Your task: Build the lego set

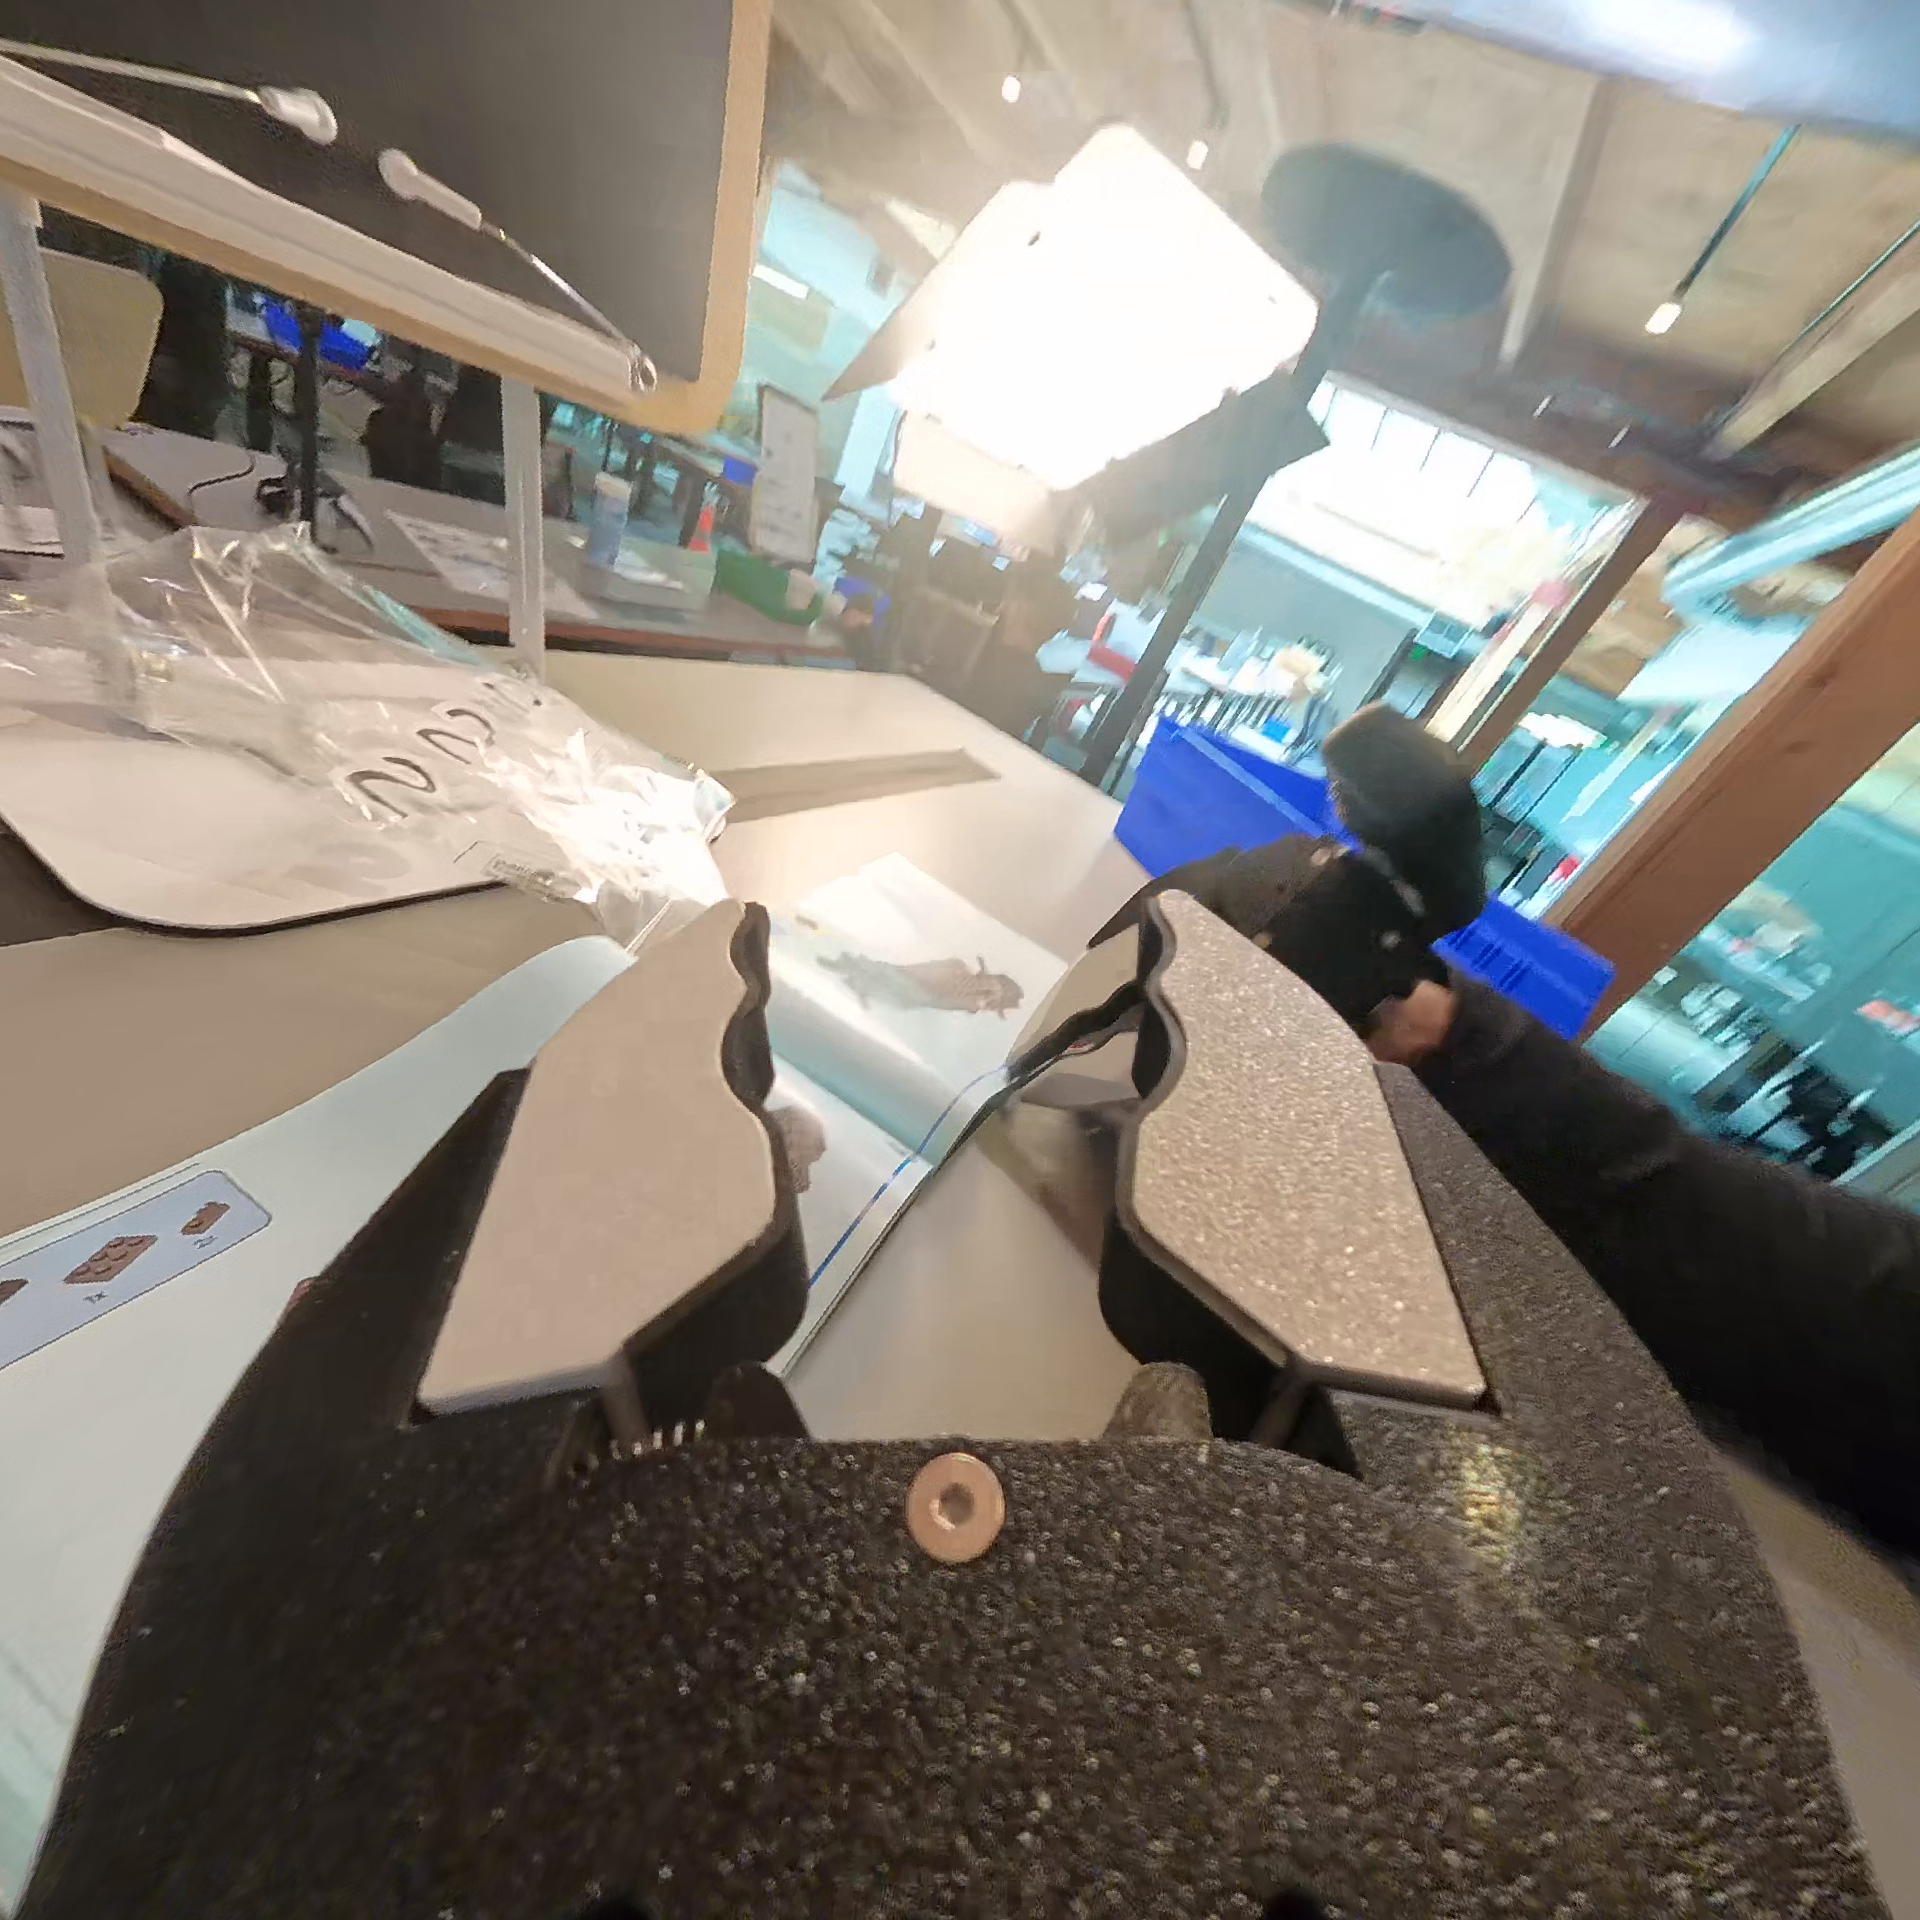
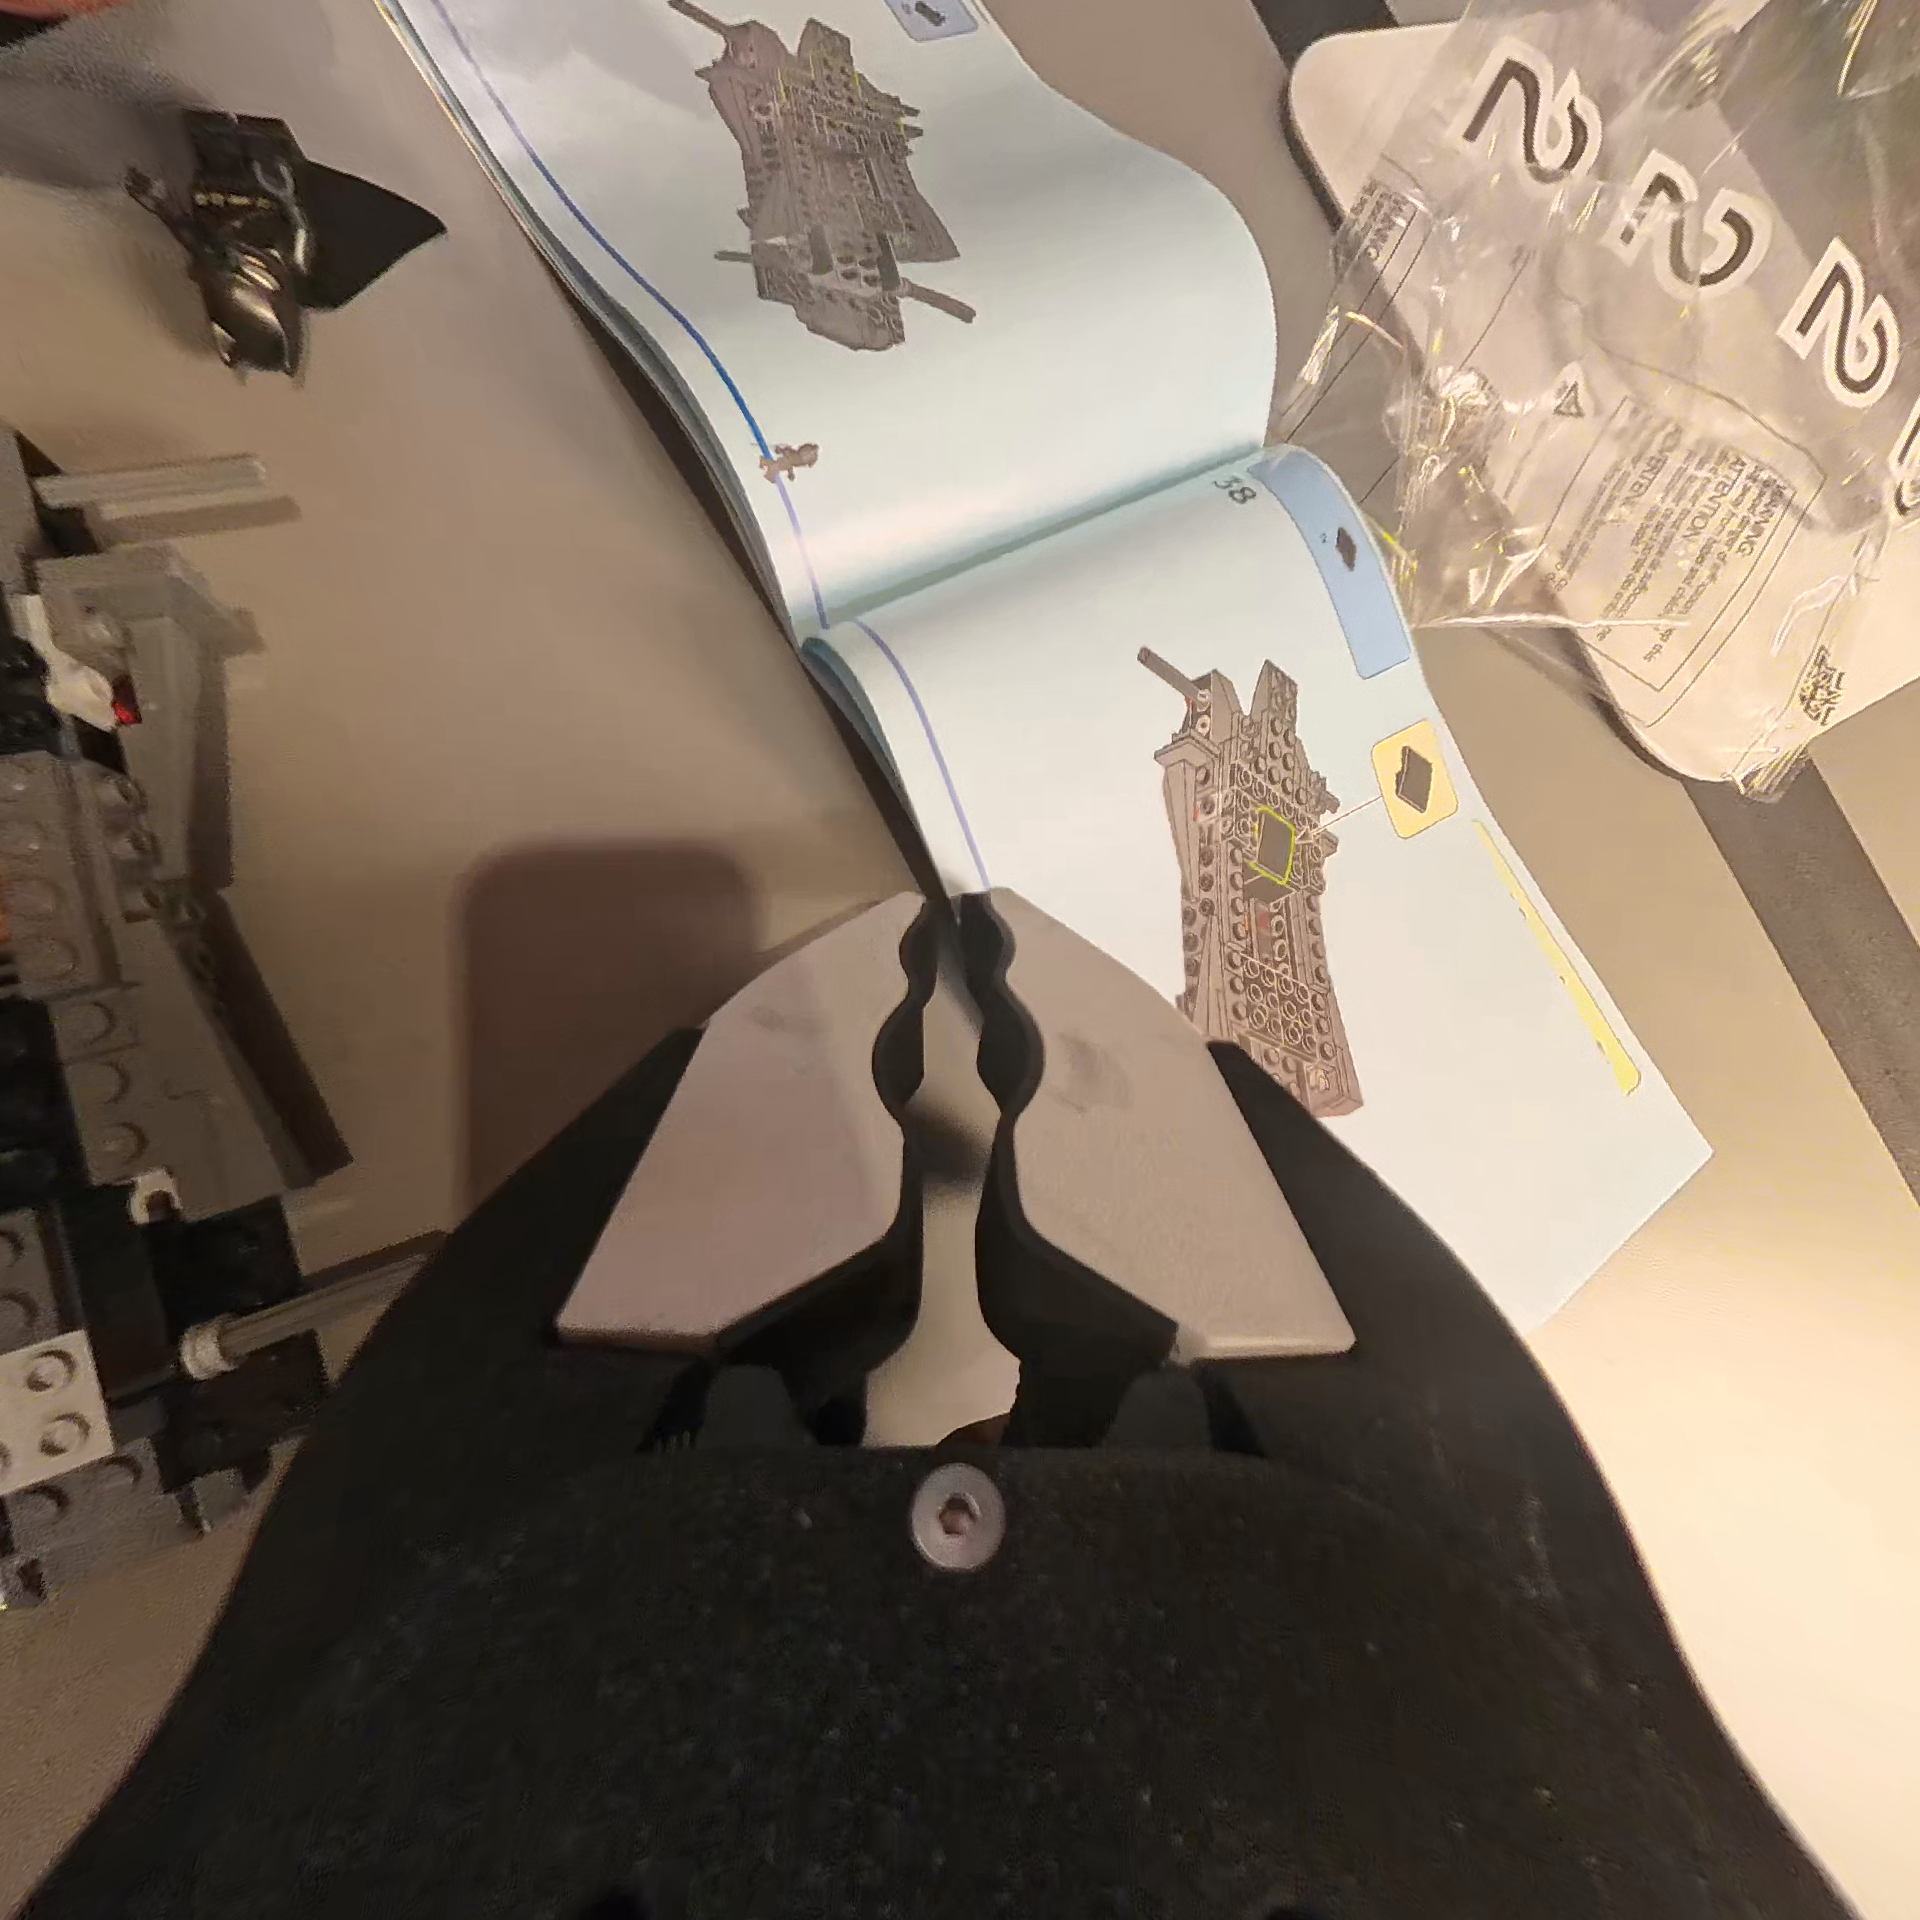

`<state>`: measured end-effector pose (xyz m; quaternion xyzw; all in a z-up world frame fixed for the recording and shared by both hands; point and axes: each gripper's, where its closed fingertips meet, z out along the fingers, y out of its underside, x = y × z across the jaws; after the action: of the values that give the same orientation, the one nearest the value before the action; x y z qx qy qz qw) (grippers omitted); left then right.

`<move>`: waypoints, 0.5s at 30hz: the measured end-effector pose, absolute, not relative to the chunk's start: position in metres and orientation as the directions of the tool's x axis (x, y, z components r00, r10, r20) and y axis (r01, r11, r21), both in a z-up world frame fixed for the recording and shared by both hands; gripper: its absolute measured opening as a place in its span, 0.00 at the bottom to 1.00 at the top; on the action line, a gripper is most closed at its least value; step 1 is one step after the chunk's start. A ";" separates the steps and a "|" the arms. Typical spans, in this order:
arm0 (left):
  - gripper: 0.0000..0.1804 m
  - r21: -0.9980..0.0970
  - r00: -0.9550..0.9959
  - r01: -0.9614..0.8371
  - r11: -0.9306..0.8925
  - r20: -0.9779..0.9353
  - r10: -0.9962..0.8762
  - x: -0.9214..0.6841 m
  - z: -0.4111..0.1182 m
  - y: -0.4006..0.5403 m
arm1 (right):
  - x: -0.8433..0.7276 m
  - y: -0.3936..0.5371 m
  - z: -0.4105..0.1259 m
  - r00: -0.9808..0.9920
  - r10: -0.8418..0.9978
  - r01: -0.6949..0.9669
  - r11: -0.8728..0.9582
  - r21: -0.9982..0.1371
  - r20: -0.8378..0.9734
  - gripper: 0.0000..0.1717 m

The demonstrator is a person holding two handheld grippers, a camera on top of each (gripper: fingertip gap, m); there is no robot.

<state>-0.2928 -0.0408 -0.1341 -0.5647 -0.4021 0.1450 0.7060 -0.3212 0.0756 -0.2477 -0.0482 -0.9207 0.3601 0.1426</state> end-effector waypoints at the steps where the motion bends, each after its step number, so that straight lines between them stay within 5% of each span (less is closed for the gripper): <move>1: 0.38 -0.932 0.628 0.252 0.262 0.363 0.688 -0.294 -0.139 -0.036 | -0.321 0.074 -0.247 -0.954 0.193 -0.014 0.732 -0.681 0.227 0.02; 7: 0.37 -0.968 0.633 0.249 -0.034 0.136 0.762 -0.292 -0.166 -0.011 | -0.328 0.080 -0.242 -0.933 0.223 -0.025 0.742 -0.670 0.282 0.11; 10: 0.37 -0.966 0.637 0.257 -0.035 0.142 0.757 -0.292 -0.167 -0.007 | -0.338 0.090 -0.244 -0.926 0.269 0.024 0.743 -0.668 0.266 0.25; 15: 0.37 -0.961 0.634 0.272 0.048 0.217 0.742 -0.293 -0.162 -0.011 | -0.330 0.078 -0.252 -0.939 0.238 0.018 0.756 -0.654 0.249 0.23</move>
<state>-0.2933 -0.0108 -0.1618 -0.6629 -0.3824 0.1912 0.6146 -0.3298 0.0783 -0.2517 -0.0693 -0.9233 0.3420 0.1604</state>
